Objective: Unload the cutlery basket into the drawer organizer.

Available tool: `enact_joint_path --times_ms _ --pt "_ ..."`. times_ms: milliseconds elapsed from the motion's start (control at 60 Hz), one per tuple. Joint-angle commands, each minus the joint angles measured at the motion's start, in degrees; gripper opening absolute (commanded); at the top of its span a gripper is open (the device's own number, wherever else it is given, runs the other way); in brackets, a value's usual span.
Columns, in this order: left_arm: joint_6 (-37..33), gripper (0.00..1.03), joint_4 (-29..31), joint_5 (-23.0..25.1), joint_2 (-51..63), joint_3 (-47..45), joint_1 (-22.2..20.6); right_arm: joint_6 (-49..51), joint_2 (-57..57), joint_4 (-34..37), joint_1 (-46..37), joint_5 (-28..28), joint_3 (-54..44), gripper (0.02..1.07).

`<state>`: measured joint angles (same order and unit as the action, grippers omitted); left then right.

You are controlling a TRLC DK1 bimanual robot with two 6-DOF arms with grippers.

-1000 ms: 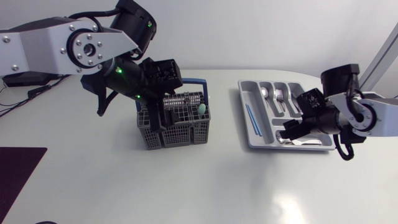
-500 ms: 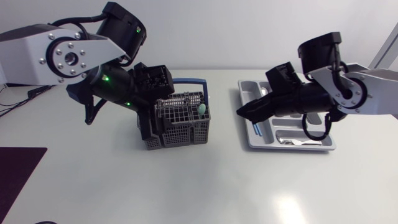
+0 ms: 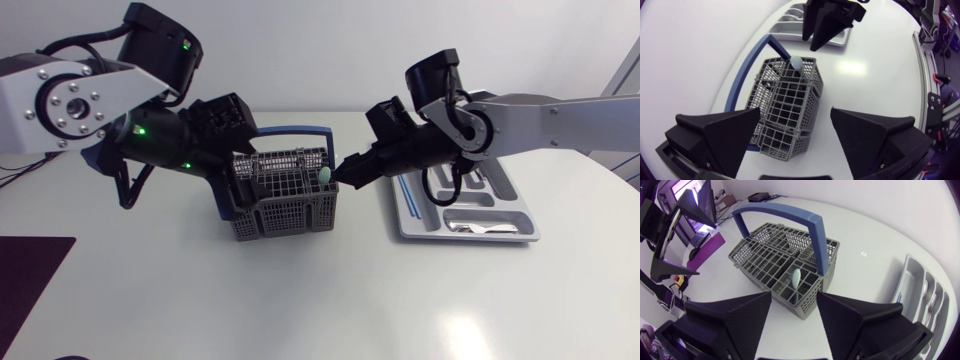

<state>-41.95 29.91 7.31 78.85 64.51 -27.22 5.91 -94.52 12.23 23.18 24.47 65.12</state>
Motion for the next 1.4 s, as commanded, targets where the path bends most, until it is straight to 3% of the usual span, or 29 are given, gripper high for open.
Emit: enact_joint_path --times_ms 0,283,617,800,1383 --pt "3.9 0.98 -2.1 0.9 -1.5 -1.8 1.6 -1.4 -2.7 0.2 0.5 0.8 2.3 0.65" --pt "7.8 0.99 -4.0 1.0 -2.8 -2.8 4.1 -1.3 -7.0 0.8 1.9 1.2 6.3 0.6" --pt "8.0 0.99 -4.7 1.0 -4.4 -4.8 4.8 -1.3 -10.0 0.9 3.5 1.2 8.1 0.37" --pt "7.9 0.99 -4.7 1.0 -5.0 -5.6 4.7 -1.3 -10.4 1.0 3.6 0.9 8.6 0.12" --pt "7.9 0.99 -4.8 1.0 -6.5 -6.8 3.8 -1.5 -3.5 0.7 2.2 0.7 4.8 0.08"
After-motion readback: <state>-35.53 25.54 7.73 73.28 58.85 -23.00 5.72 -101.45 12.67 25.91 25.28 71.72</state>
